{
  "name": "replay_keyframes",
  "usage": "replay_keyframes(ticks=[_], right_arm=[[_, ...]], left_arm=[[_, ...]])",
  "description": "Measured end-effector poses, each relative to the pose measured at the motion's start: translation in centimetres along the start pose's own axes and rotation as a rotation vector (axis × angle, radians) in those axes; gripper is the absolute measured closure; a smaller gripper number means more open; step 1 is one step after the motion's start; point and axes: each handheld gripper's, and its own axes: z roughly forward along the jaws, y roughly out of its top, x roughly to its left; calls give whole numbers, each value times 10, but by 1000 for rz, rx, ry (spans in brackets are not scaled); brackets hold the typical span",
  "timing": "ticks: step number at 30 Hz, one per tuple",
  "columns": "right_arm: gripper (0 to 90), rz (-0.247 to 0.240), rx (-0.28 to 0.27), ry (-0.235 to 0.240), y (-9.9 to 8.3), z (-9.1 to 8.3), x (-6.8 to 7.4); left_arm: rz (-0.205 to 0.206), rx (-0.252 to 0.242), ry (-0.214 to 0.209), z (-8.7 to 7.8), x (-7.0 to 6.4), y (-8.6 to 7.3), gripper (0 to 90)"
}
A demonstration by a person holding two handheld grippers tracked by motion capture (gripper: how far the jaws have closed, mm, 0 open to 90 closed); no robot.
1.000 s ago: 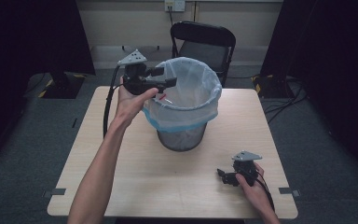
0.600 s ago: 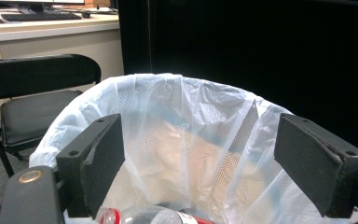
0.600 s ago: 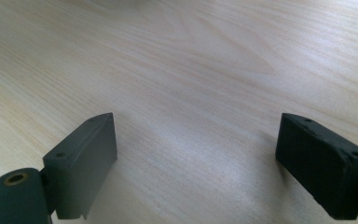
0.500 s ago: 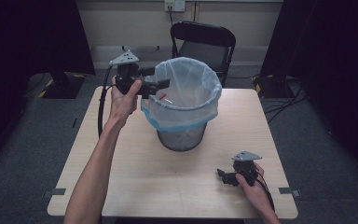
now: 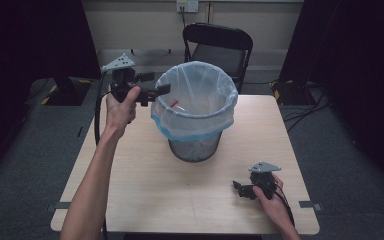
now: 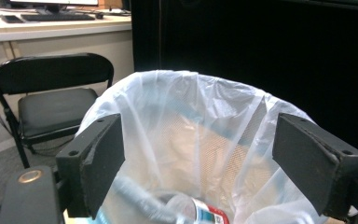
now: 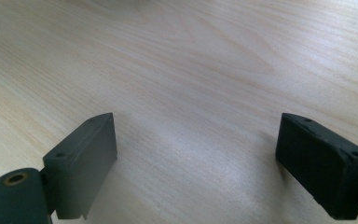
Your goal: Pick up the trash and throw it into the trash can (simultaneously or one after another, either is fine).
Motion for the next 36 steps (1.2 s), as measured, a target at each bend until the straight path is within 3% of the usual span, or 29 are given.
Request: replay_keyframes(ticks=[10, 16, 22, 24, 27, 32, 36], right_arm=[[115, 0, 0, 1, 0, 0, 0], [115, 0, -1, 1, 0, 0, 0], [115, 0, -1, 0, 0, 0, 0], [115, 0, -1, 1, 0, 0, 0], [115, 0, -1, 1, 0, 0, 0], [115, 0, 0, 0, 0, 0, 0], [115, 0, -1, 0, 0, 0, 0]], left_arm=[[3, 22, 73, -16, 4, -7, 167], [-14, 14, 76, -29, 9, -12, 177], [-27, 9, 112, -47, 16, -22, 170], [-43, 3, 127, -52, 19, -25, 173], [-74, 5, 111, -58, 23, -29, 176], [-70, 23, 142, -67, 26, -38, 184], [-71, 10, 150, -74, 26, -45, 200]])
